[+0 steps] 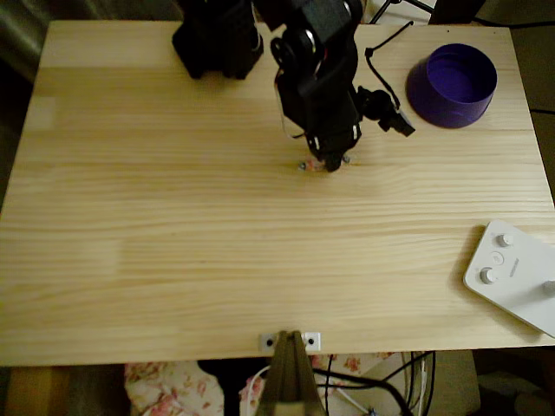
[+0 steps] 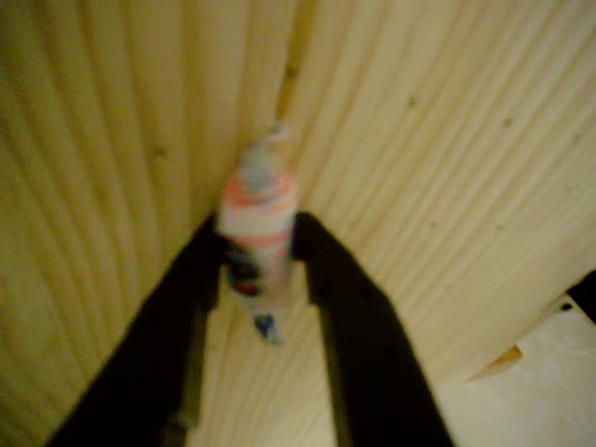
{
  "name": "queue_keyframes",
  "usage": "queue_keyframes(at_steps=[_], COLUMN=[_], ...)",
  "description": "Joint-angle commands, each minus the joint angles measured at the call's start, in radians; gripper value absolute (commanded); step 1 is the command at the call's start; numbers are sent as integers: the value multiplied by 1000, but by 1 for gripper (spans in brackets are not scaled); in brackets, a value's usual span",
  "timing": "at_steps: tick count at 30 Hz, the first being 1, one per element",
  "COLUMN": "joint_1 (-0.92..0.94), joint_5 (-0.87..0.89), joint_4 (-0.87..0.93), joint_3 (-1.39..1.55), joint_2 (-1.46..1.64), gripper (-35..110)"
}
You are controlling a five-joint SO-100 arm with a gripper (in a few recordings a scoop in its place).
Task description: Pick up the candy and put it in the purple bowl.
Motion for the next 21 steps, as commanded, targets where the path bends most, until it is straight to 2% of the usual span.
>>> queue_keyframes(at_steps=[1,8,14,21], joint_1=[-5,2,14,35], joint_5=[-25,-3,98,225], joint_4=[3,-2,-8,115], joint_3=[18,18,5,-66], joint_2=[20,41,81,164], gripper=[2,0,0,0])
